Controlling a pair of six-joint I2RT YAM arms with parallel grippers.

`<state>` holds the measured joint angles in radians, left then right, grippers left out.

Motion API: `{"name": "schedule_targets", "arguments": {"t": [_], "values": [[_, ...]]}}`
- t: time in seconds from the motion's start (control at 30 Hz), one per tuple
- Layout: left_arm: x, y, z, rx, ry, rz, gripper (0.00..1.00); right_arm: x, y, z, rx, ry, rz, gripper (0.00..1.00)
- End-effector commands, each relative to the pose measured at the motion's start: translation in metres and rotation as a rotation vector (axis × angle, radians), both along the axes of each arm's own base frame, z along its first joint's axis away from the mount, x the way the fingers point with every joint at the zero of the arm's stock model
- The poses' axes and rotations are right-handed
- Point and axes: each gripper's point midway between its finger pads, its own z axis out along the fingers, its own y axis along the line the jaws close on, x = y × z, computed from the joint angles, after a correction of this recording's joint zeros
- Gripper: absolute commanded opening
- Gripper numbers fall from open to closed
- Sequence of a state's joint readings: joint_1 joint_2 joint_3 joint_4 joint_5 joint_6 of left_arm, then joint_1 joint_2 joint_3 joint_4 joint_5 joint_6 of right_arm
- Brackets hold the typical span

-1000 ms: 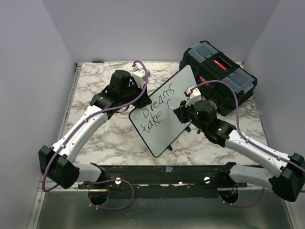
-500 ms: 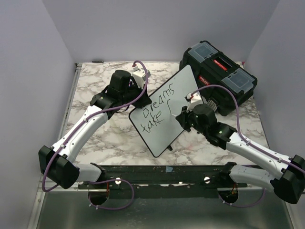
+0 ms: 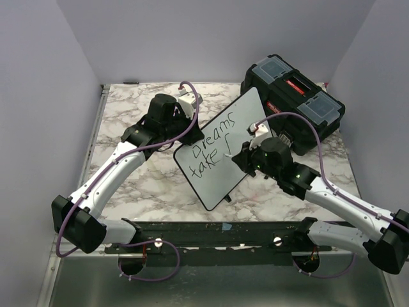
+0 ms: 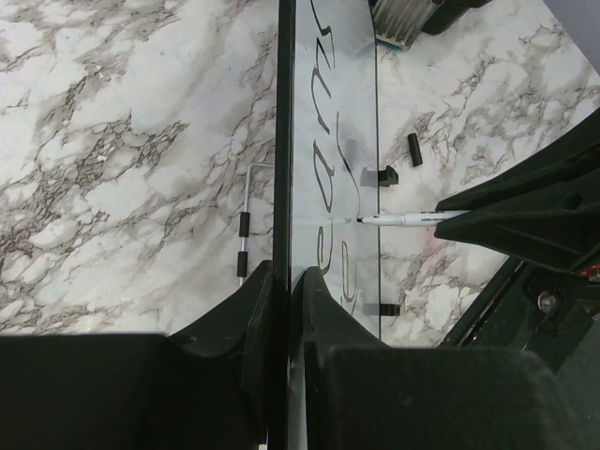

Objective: Write a sentence on the whiteboard

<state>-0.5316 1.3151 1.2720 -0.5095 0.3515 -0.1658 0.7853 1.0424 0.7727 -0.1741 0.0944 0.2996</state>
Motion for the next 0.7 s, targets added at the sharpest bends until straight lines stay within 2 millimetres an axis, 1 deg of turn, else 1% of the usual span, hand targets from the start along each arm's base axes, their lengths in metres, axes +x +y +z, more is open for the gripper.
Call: {"name": "schedule_targets", "arguments": {"t": [0.0, 0.07, 0.17, 0.37, 0.57, 0.67], "values": [[-0.030, 0.016, -0.065, 0.201, 0.164, -0.047, 0.00, 0.006, 0.009, 0.053, 0.122, -0.101, 0.004, 0.01], [-0.030, 0.016, -0.065, 0.200, 0.163, -0.047, 0.00, 0.009, 0.008, 0.062, 0.139, -0.124, -0.013, 0.01], [-0.030, 0.016, -0.064, 0.199, 0.161, -0.045, 0.00, 0.014, 0.006, 0.063, 0.136, -0.131, -0.042, 0.01], [-0.030, 0.016, -0.064, 0.200, 0.160, -0.047, 0.00, 0.020, 0.004, 0.053, 0.114, -0.120, -0.074, 0.01], [-0.030, 0.016, -0.065, 0.201, 0.162, -0.045, 0.00, 0.025, 0.007, 0.046, 0.101, -0.117, -0.083, 0.01], [-0.030, 0.016, -0.064, 0.202, 0.156, -0.043, 0.00, 0.030, 0.003, 0.041, 0.080, -0.115, -0.116, 0.01]]}}
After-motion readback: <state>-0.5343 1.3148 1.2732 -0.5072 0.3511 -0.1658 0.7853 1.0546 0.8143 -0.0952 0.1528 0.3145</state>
